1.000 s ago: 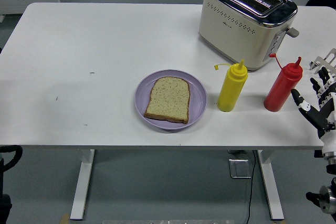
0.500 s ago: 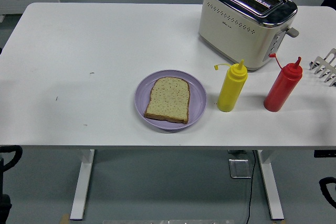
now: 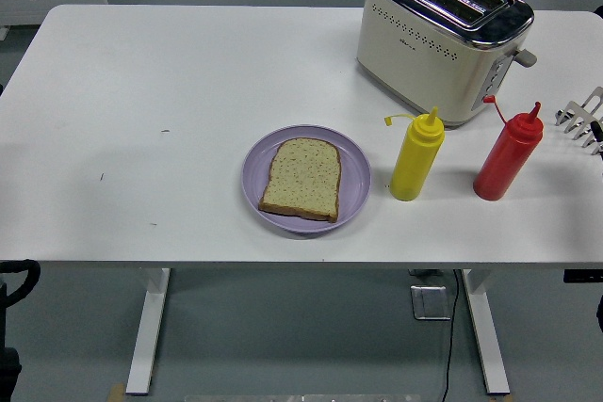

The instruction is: Pick up the cup,pour liquid into bread,place the cup on the desk

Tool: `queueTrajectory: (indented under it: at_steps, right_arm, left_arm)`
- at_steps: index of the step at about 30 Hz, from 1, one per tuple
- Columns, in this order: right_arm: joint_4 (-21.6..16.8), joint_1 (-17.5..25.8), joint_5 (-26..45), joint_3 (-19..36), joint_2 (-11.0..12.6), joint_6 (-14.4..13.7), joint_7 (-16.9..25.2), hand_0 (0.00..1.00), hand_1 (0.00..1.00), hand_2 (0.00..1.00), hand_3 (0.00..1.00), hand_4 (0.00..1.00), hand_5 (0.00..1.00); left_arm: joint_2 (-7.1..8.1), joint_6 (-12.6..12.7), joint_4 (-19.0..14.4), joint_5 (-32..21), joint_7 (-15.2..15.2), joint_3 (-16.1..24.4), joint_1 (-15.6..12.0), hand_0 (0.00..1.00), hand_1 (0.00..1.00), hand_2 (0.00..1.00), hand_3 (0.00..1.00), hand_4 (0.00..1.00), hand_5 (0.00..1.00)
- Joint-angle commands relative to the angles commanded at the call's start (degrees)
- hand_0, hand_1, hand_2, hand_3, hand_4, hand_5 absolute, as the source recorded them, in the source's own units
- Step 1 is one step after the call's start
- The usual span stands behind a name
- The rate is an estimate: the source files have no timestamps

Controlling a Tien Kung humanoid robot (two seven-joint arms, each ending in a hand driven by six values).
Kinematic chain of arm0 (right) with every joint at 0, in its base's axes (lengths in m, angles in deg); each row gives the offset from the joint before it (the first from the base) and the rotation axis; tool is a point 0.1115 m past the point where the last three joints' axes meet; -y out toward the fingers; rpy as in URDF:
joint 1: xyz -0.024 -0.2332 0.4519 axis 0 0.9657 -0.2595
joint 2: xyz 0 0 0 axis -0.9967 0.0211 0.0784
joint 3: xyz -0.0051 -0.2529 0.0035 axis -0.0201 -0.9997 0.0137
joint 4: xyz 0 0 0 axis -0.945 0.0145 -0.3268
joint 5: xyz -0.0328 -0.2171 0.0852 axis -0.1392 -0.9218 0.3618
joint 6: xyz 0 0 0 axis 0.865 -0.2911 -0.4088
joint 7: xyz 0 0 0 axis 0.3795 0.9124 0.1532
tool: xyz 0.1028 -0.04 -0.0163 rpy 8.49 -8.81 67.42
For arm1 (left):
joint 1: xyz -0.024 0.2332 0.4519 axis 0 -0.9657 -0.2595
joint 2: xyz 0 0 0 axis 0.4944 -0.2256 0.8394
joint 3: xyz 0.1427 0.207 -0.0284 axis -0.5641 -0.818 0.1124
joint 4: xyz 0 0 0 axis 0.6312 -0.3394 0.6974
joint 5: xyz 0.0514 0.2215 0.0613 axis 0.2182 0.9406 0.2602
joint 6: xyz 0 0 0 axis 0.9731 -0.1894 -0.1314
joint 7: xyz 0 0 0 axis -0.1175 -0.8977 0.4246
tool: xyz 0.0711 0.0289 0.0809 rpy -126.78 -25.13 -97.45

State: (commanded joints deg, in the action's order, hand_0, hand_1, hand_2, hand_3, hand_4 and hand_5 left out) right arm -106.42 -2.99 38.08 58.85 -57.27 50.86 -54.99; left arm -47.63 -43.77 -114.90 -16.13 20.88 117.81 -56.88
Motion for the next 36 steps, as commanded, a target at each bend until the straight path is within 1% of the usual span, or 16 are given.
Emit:
queueTrajectory:
  at_steps: [4,5,16,17,28,29,36]
  right_arm:
    - [0.3,-0.3,0.4,0.2,-0.1,-0.2,-0.5,0.834,0.779,0.818,0.843,0.737,0.689]
    - [0.4,-0.3,0.5,0.2,-0.1,-0.2,-0.5,0.832,0.778,0.815,0.843,0.722,0.743]
    - [0.8,-1.2,1.1,0.4,-0.2,-0.5,-0.6,0.834,0.778,0.813,0.847,0.714,0.751]
    - [0.8,-1.2,1.1,0.4,-0.2,-0.5,-0.6,0.838,0.778,0.814,0.848,0.706,0.768]
    - [1.2,-1.4,1.3,0.2,-0.3,-0.7,-0.7,0.837,0.778,0.813,0.849,0.7,0.784]
    - [1.2,-1.5,1.3,0.2,-0.3,-0.7,-0.7,0.836,0.778,0.812,0.848,0.694,0.799]
    - [1.3,-1.5,1.2,0.1,-0.4,-0.8,-0.7,0.837,0.778,0.811,0.848,0.69,0.795]
  left_arm:
    - [-0.11,0.0,0.0,0.0,0.0,-0.1,0.1,0.72,0.743,0.752,0.678,0.661,0.998]
    - [-0.14,0.0,0.0,0.0,0.0,0.0,0.1,0.72,0.743,0.752,0.678,0.662,0.998]
    - [-0.22,0.0,0.0,0.0,-0.1,0.3,0.3,0.72,0.743,0.752,0.678,0.66,0.998]
    - [-0.23,0.0,0.0,0.1,-0.1,0.2,0.3,0.72,0.743,0.751,0.678,0.66,0.998]
    - [-0.19,0.0,0.0,0.0,-0.1,0.2,0.4,0.72,0.743,0.752,0.678,0.661,0.998]
    - [-0.19,0.0,0.0,0.1,-0.1,0.3,0.4,0.72,0.743,0.752,0.678,0.659,0.998]
    - [-0.18,0.1,0.0,0.0,-0.1,0.3,0.4,0.72,0.743,0.752,0.678,0.661,0.998]
